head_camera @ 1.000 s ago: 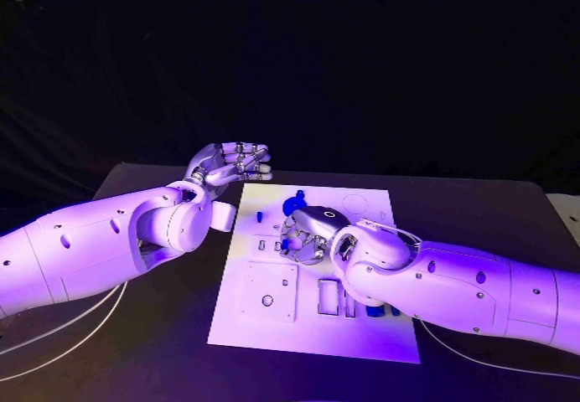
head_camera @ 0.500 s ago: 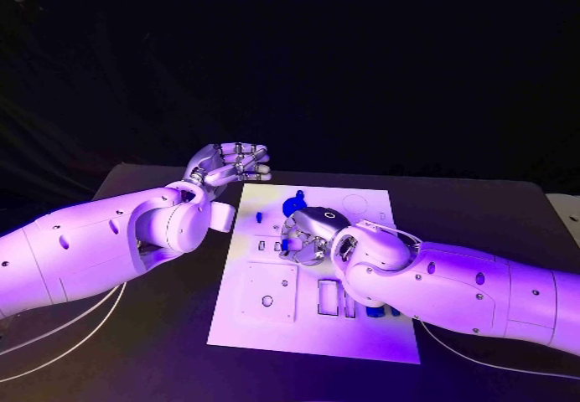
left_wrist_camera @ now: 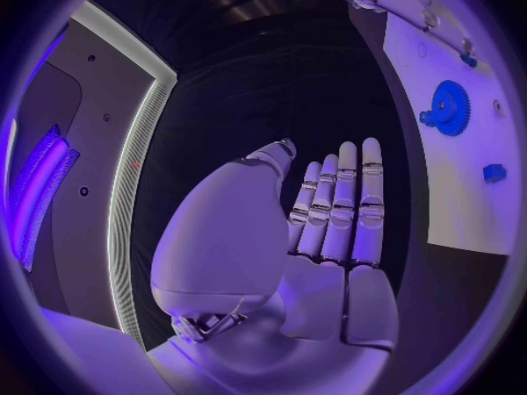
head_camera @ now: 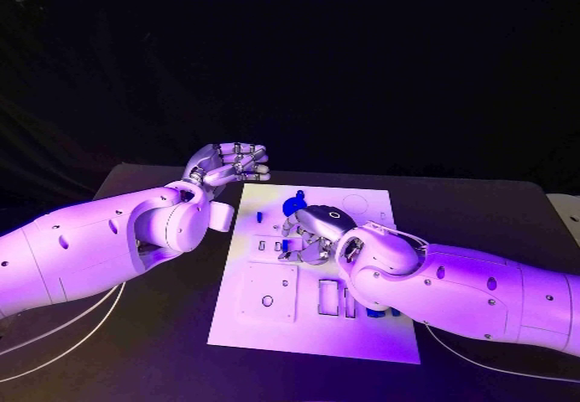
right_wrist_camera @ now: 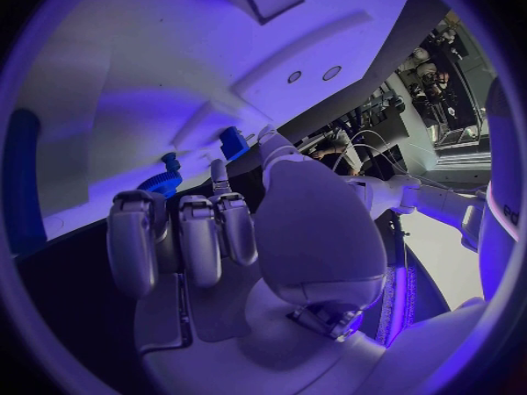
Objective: Assemble the parts on the task board
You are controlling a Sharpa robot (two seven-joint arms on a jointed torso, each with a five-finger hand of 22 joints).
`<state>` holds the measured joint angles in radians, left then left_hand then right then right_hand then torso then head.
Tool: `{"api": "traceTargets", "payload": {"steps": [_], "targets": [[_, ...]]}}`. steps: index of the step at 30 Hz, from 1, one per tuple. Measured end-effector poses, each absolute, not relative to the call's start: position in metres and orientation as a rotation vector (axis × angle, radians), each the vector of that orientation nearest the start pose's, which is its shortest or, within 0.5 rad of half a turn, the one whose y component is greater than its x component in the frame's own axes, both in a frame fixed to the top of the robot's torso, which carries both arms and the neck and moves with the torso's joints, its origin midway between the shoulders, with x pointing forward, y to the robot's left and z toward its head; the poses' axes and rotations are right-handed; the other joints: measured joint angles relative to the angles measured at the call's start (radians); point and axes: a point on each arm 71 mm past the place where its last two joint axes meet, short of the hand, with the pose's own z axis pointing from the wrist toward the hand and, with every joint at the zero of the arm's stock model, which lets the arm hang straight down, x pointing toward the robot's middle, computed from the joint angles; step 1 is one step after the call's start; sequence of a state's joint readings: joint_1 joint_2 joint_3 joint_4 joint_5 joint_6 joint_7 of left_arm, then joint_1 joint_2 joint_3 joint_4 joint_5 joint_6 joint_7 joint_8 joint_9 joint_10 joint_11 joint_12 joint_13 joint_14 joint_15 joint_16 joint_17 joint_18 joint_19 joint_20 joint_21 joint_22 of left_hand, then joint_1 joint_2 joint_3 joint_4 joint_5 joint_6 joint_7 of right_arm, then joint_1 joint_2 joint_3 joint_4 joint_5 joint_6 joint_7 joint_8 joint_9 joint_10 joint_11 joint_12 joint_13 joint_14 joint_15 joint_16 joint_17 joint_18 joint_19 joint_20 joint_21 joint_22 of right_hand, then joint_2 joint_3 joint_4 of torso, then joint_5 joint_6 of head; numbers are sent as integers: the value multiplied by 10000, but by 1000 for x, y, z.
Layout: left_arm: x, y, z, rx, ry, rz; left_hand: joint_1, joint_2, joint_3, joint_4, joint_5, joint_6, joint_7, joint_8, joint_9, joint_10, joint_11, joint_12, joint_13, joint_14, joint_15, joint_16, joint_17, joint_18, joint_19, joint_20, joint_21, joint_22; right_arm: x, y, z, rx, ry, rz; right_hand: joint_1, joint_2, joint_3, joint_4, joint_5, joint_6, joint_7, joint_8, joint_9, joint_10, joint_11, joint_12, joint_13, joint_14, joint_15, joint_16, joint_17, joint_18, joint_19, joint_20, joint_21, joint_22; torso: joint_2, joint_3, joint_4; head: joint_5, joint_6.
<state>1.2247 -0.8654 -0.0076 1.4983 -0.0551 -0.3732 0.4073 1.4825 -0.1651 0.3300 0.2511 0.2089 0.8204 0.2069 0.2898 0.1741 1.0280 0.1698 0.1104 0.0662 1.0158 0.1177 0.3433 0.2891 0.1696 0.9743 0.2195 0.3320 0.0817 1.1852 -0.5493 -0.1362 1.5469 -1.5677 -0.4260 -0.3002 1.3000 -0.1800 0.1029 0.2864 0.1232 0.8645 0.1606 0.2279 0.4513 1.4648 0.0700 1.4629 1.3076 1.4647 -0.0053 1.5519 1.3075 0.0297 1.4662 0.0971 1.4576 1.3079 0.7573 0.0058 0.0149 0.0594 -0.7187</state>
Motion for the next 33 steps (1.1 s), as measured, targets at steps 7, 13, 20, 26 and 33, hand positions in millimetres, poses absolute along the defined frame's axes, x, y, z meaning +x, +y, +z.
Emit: {"api": "traceTargets", "payload": {"steps": [7,13,20,26,33], "targets": [[506,239,-158,-9850,14094,-14309,-1558,-39,-758,364,-54,492,-124,182,155,1254,-415,304,214,1985,-557,1172,947,-2,1498,-556,751,292,452,-95,-173,-1802,15146,8391,756,494,127,-104,517,64,-63,34,20,-25,25,-162,0,0,0,-148,-1,94,-75,75,-765,-1,-54,-11,-17,-5,63],[503,235,-165,-8403,16367,-13582,-2726,382,-1495,358,-54,998,-618,671,719,2594,-1059,2104,1646,3910,-1265,7365,6525,-2,2929,-1362,3230,1690,466,-150,-147,-78,15093,9091,835,573,201,-53,589,71,-70,79,38,-35,34,-175,-1,0,0,-155,-1,163,-89,89,-819,-2,-181,-20,-29,-6,40],[501,219,-167,-5556,19553,-11417,-3303,883,-2254,429,-54,879,-1028,2190,2370,1774,-1457,7259,6215,4502,-1541,11365,10179,-289,3157,-1644,8132,7010,471,-203,-138,1666,15145,9287,835,573,201,-53,633,169,-93,150,54,-35,34,-175,-1,0,0,-155,-1,162,-90,89,-819,-3,-372,13,-22,-3,-70],[503,204,-168,-3544,21310,-9067,-3500,1081,-2517,438,-54,742,-1189,2989,3197,2376,-1626,9866,8899,4479,-1657,11637,10191,-467,3588,-1799,9399,8853,473,-222,-137,2335,15186,9315,835,573,201,-53,648,169,-93,156,54,-34,34,-174,-2,1,-1,-155,-2,161,-89,89,-819,-3,-497,63,1,57,-158],[505,185,-175,-1885,22545,-6825,-3540,1121,-2623,441,-91,731,-1199,3101,3402,2376,-1626,9962,8998,4511,-1696,11637,10190,-621,3789,-1816,9643,9286,474,-229,-137,2613,15241,9298,835,573,201,-53,743,169,-93,156,53,-35,34,-174,-2,0,-1,-155,5,161,-90,89,-819,-4,-580,114,16,85,-243]]}}
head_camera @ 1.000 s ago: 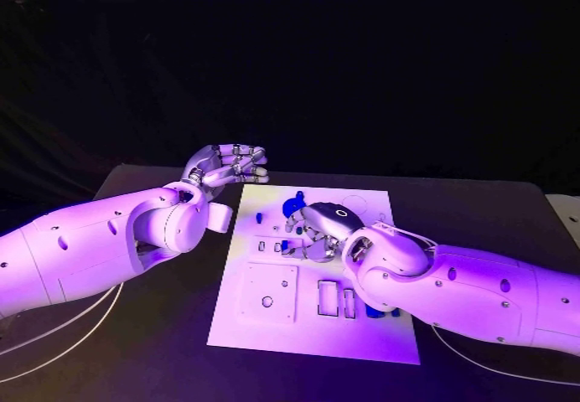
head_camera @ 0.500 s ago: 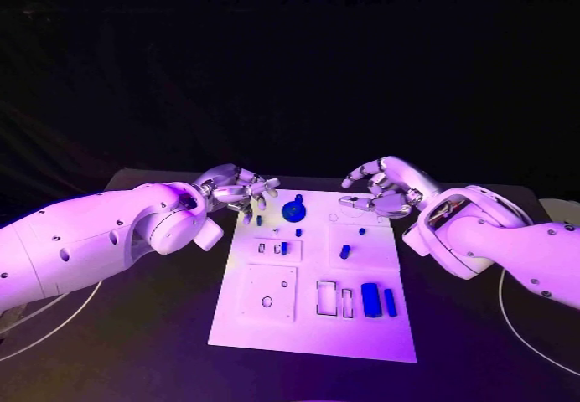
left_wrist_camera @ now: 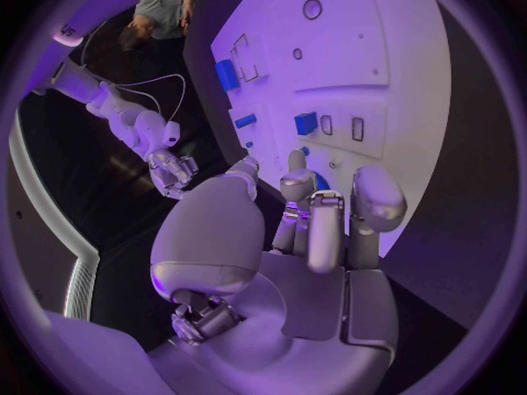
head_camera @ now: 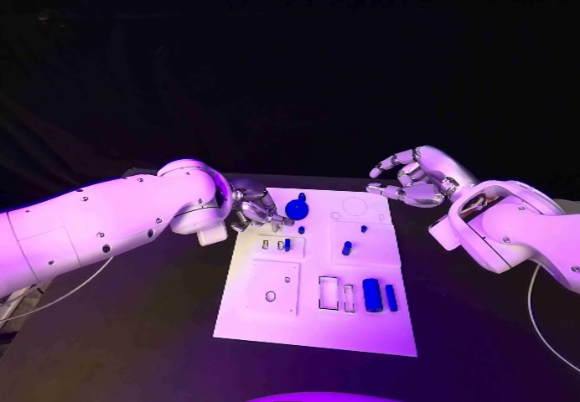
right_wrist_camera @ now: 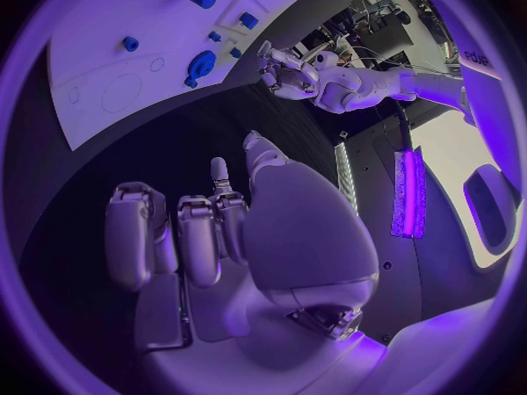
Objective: Assemble the parts on the task board
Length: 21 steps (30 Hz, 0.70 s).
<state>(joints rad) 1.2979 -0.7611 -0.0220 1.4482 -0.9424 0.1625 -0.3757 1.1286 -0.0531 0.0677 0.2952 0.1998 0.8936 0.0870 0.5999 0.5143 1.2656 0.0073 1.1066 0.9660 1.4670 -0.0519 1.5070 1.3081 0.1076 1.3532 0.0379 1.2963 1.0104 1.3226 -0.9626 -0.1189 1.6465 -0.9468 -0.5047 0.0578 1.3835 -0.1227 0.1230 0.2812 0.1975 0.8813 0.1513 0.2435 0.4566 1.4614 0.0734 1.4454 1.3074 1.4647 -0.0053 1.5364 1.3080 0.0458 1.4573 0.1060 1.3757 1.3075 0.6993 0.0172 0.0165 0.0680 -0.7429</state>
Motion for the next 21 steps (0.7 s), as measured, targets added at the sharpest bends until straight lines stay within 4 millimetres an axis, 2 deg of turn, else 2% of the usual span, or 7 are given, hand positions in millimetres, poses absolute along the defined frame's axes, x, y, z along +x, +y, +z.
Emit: {"api": "traceTargets", "payload": {"steps": [4,9,10,12,21], "targets": [[507,176,-177,-1252,22856,-6049,-116,116,-112,1,-45,-55,-54,144,177,0,0,86,114,0,0,81,0,1,261,-47,274,480,474,-232,-138,2675,15262,9253,0,0,0,0,0,0,0,0,-1,0,0,0,0,0,0,0,1,0,0,0,0,0,-15,24,-1,9,-12],[510,166,-179,-661,23121,-5372,-291,292,-265,9,-185,-90,-89,327,377,-1,0,233,284,-36,-35,148,-1,1,370,-57,420,765,475,-234,-138,2717,15303,9182,0,0,0,0,59,0,0,0,5,-37,-37,0,-1,0,0,0,1,1,0,0,0,-2,-15,31,-9,14,-2],[510,165,-180,-576,23170,-5278,-316,317,-284,-6,-185,-90,-90,328,408,-1,0,261,295,-37,-36,178,-1,-69,371,-55,420,783,475,-234,-138,2723,15310,9170,0,0,0,0,61,0,0,0,8,-37,-37,0,0,0,0,0,1,0,0,0,0,-2,-13,31,-10,14,-1],[511,162,-182,-420,23268,-5104,-316,316,-317,15,-245,-125,-124,376,466,-1,1,271,313,-37,-36,188,-1,-160,371,-55,420,823,475,-234,-139,2725,15326,9154,0,0,0,0,115,0,0,0,7,-37,-37,0,-1,0,0,0,0,0,0,0,0,-2,-8,31,-15,7,1],[513,152,-188,40,23568,-4613,-316,316,-346,-14,-256,-125,-124,376,520,-40,-38,271,221,-37,-35,227,-2,-160,406,-90,464,921,476,-235,-139,2739,15403,9072,0,0,0,0,115,0,0,0,7,-37,-37,0,-1,0,-1,0,-1,0,0,-1,-17,6,16,18,-9,-22,-37]]}}
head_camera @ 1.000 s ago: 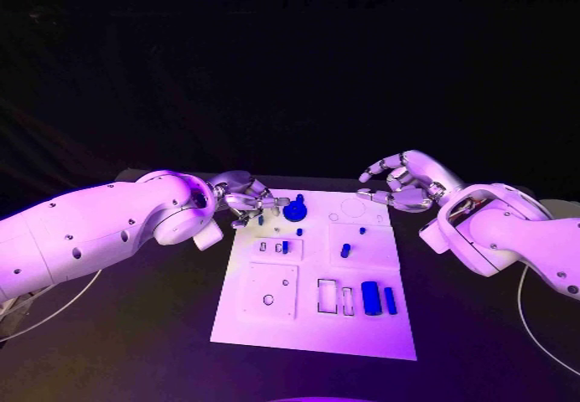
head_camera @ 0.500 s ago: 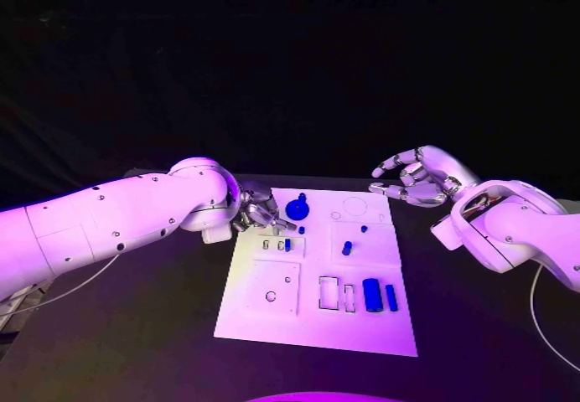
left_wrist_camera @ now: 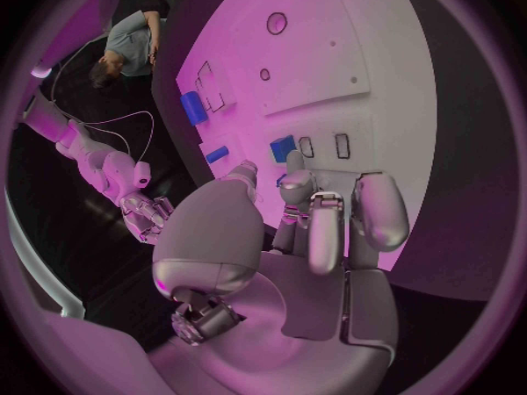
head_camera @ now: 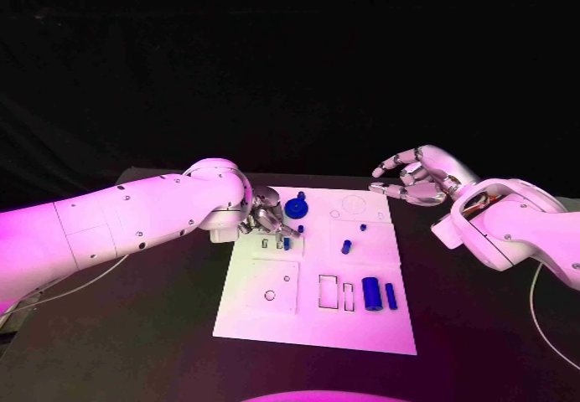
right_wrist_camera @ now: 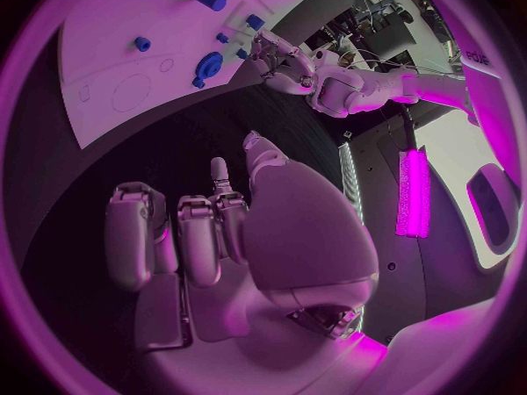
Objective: Assemble the parts on the task board
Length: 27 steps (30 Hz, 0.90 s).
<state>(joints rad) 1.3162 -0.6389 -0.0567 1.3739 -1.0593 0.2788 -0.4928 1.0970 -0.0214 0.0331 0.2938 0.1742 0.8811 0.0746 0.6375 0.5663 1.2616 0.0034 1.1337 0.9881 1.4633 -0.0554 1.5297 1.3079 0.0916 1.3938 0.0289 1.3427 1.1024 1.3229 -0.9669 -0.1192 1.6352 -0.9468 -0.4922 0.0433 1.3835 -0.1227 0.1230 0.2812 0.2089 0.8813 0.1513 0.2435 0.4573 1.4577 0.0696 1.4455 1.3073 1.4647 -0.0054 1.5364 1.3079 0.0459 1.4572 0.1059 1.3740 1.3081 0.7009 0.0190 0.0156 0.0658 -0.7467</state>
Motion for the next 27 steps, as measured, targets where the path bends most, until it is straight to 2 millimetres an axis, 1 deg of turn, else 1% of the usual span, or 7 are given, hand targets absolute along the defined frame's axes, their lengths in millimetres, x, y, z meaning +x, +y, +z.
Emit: {"api": "traceTargets", "payload": {"steps": [4,15,18,22,23,25,27], "targets": [[514,150,-189,132,23659,-4461,0,0,0,0,0,-73,1,38,43,-36,-36,-39,-51,0,0,38,-1,0,0,0,39,26,476,-235,-140,2749,15435,9032,0,0,0,0,0,0,0,0,0,0,0,0,0,0,0,0,0,0,0,0,-22,0,1,-1,4,-3,-22],[516,147,-193,304,23875,-4232,62,62,0,0,0,-146,0,90,166,-145,2,-106,-140,-1,1,38,-2,0,35,35,77,106,478,-233,-141,2742,15511,8992,0,0,0,0,0,0,0,0,-1,0,0,0,0,0,0,0,-2,0,0,0,-21,-2,10,-8,12,-9,-58],[517,146,-193,331,23913,-4200,199,105,1,0,81,-185,30,118,219,-186,-26,-155,-195,0,1,85,-2,0,34,35,77,148,478,-233,-141,2745,15526,8979,0,0,0,0,0,0,0,0,-2,0,0,0,3,0,0,0,-2,0,0,0,-21,-2,11,-8,12,-9,-72],[517,145,-193,375,23950,-4185,492,214,1,0,150,-253,36,118,303,-216,4,-155,-224,0,1,85,-2,1,35,35,119,178,478,-233,-142,2740,15555,8969,0,0,0,0,41,0,0,0,-3,0,0,0,8,0,0,0,-2,0,0,0,-21,-3,11,-8,11,-11,-81],[517,144,-193,383,23957,-4182,568,282,45,-18,150,-255,32,118,329,-216,4,-155,-224,0,1,85,-2,0,34,35,119,195,478,-233,-142,2737,15562,8968,0,0,-1,0,41,0,0,0,-3,0,0,1,8,0,0,0,-3,0,0,0,-21,-3,11,-8,9,-11,-82],[517,144,-194,399,23972,-4173,824,320,217,-18,150,-326,4,118,370,-235,-16,-155,-231,0,1,85,-3,1,34,35,156,228,478,-233,-142,2732,15579,8964,0,0,3,4,41,0,0,0,-3,0,0,0,8,0,0,0,-3,0,0,0,-21,-3,11,-8,7,-8,-88],[517,143,-194,422,23984,-4175,864,334,283,-25,150,-341,19,119,384,-252,-32,-155,-240,0,1,85,-2,1,34,35,156,237,478,-232,-142,2730,15593,8956,0,0,27,28,41,0,0,0,-3,0,0,1,8,0,0,0,-3,-1,0,0,-21,-4,10,-7,7,-7,-96]]}}
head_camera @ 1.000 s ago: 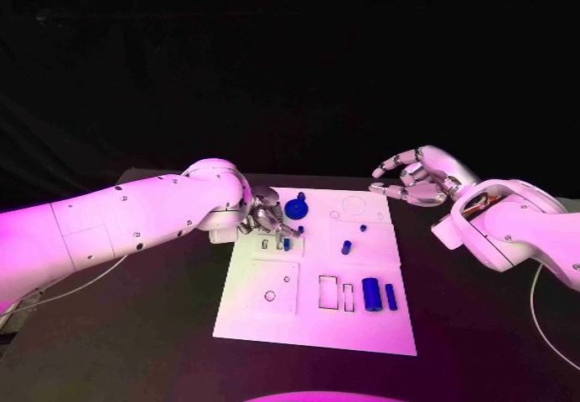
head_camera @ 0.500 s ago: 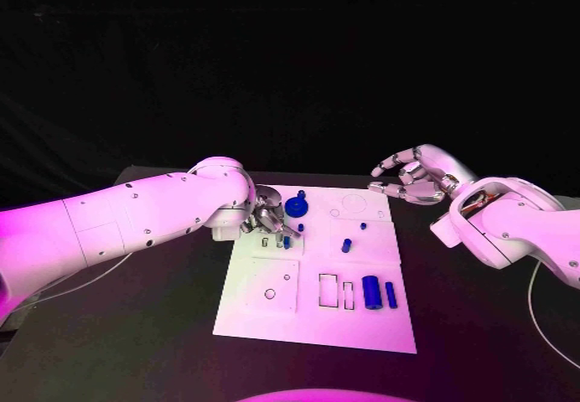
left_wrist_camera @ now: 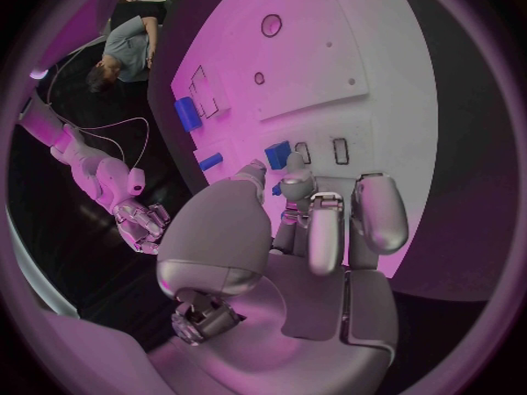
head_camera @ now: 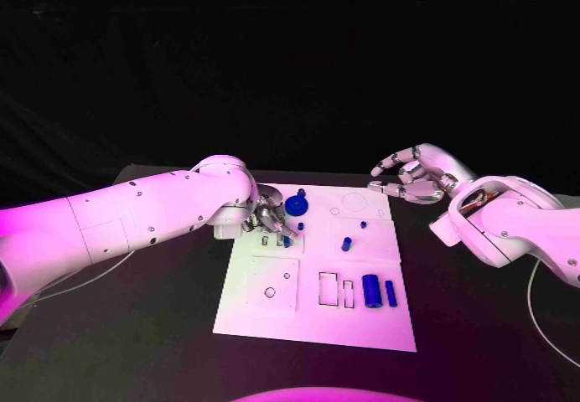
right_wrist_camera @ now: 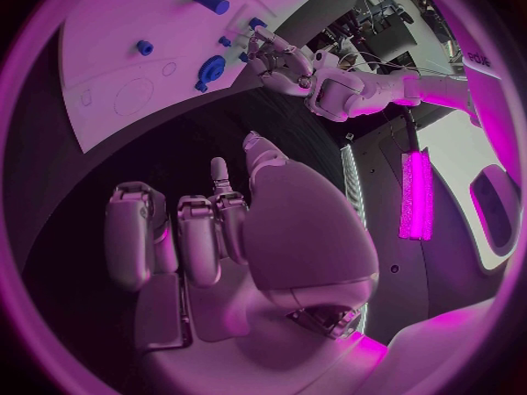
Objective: Assemble the parts on the task board
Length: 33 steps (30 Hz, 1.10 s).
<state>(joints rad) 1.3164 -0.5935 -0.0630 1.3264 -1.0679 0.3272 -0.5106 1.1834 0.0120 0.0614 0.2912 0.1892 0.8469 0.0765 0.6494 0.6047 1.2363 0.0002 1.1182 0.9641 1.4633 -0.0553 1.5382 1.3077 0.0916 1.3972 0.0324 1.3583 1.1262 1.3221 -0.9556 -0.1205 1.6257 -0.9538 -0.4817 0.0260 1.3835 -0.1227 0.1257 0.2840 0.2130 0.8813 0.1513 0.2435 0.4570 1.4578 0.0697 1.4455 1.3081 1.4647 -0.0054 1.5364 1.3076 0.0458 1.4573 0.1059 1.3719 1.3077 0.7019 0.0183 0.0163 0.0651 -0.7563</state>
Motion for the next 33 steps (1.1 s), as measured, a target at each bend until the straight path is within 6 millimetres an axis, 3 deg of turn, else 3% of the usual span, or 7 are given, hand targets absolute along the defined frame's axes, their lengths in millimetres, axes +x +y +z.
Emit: {"api": "traceTargets", "payload": {"steps": [13,21,28,33], "targets": [[518,141,-195,490,24081,-4131,121,-36,113,-1,45,1,0,0,37,-36,36,-42,-41,0,0,0,-1,0,0,0,37,49,478,-232,-143,2699,15713,8885,0,0,0,0,-1,0,0,0,8,0,0,0,-1,0,0,0,-1,0,0,0,-72,-2,-1,7,0,-19,-35],[517,141,-196,526,24146,-4114,486,-93,570,11,45,1,0,0,104,-70,1,-41,-50,0,0,-1,-2,0,0,0,37,85,478,-232,-144,2666,15767,8844,0,0,0,1,-1,0,0,0,8,0,0,0,-2,0,0,0,-1,0,0,0,-72,-3,-1,12,2,-35,-51],[518,141,-196,541,24217,-4126,1059,-445,2101,11,43,-36,-34,-55,255,-72,0,-87,-86,37,-37,-1,-2,1,-1,0,78,142,478,-232,-144,2644,15794,8824,0,0,0,0,-1,0,0,0,7,0,0,0,-3,0,0,0,-2,-1,-38,-38,-72,-4,1,8,6,-36,-63],[518,141,-196,494,24262,-4150,940,-1113,4207,-62,23,-74,4,-97,486,-71,1,-122,-145,37,-37,-1,-3,0,-1,0,110,212,478,-232,-144,2639,15806,8813,0,0,0,0,-1,0,0,0,6,0,0,0,-3,0,0,0,-2,-1,-38,-38,-71,-4,2,8,2,-33,-65]]}}
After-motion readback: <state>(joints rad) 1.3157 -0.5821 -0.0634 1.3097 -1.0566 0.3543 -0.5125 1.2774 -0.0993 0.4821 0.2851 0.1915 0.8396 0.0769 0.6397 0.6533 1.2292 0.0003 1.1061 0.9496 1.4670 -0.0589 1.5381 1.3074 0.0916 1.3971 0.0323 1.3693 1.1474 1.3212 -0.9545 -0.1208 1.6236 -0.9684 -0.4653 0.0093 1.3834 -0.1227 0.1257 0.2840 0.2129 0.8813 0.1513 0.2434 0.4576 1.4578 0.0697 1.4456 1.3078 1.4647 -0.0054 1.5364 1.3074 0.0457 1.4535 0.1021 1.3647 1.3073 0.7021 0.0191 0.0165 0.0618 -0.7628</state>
